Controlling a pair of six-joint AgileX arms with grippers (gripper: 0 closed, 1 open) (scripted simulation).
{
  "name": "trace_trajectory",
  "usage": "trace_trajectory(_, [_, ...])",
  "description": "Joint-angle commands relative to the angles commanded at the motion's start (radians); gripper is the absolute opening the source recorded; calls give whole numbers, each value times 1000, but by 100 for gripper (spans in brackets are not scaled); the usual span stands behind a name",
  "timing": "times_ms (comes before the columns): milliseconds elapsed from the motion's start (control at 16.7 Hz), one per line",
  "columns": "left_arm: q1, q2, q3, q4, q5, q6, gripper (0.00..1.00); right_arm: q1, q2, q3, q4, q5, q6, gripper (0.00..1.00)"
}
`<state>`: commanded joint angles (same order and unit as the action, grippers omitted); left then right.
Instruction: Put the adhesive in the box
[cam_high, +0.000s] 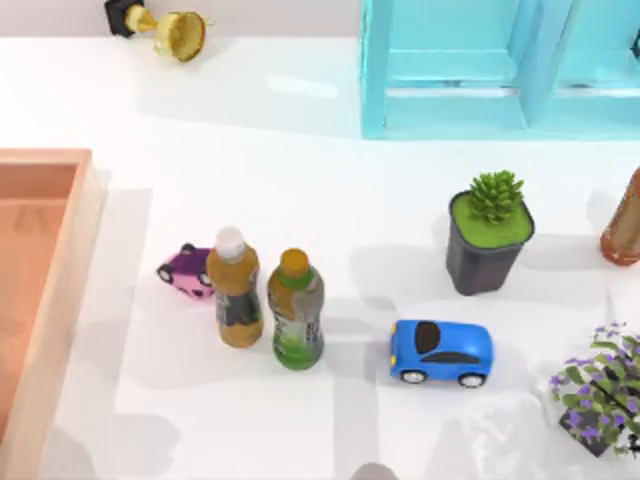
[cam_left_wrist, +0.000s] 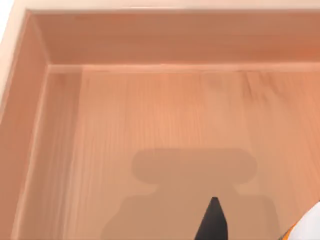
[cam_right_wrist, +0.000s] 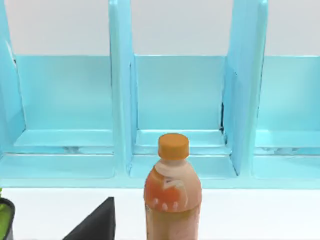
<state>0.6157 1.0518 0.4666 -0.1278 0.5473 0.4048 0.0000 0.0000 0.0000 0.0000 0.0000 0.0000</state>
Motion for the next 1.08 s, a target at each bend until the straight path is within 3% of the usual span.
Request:
trace_trajectory(540, [-105, 284, -31, 368, -80, -75, 0, 0, 0, 0, 0, 0, 0, 100])
trace_trajectory(840, [-121, 308, -39, 393, -92, -87, 0, 0, 0, 0, 0, 0, 0, 100])
trace_trajectory(1080, [-121, 308, -39, 393, -92, -87, 30, 0, 0, 0, 0, 0, 0, 100])
